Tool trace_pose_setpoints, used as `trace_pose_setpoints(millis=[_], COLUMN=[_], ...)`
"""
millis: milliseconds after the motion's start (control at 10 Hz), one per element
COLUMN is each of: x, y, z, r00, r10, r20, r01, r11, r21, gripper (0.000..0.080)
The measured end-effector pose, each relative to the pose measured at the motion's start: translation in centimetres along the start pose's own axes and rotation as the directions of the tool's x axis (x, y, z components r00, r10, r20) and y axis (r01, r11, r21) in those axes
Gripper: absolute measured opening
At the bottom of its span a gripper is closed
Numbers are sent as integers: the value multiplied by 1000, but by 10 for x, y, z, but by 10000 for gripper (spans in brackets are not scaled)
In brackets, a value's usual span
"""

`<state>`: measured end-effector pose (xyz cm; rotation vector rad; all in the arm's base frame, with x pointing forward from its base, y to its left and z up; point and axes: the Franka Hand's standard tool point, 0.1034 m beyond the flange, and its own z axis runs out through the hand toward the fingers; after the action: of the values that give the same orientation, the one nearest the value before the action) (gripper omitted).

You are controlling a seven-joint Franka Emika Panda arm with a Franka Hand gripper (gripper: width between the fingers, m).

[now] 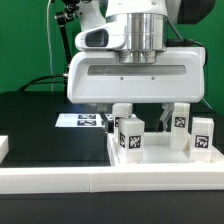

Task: Assemble square table

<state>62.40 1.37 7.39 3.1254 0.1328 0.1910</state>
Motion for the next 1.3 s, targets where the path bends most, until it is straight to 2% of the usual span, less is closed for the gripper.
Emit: trace_pose_setpoints(millis=[100, 200, 300, 400, 500, 900, 1100, 1300], x=[0, 0, 0, 0, 0, 0, 0, 2], y=[1, 2, 2, 2, 2, 3, 4, 6], z=[0, 0, 0, 0, 1, 1, 0, 2], r00=[999, 997, 997, 997, 998, 1000, 974, 879], r10=[-51, -78, -71, -71, -71, -9, 228, 476], r20=[2, 3, 3, 4, 4, 3, 1, -31], r01=[51, 78, 71, 71, 71, 9, -228, -477], r11=[999, 997, 997, 997, 997, 1000, 974, 879], r21=[-3, -7, -7, -7, -7, -6, -8, -9], gripper=[649, 593, 593, 456, 287, 288, 288, 290])
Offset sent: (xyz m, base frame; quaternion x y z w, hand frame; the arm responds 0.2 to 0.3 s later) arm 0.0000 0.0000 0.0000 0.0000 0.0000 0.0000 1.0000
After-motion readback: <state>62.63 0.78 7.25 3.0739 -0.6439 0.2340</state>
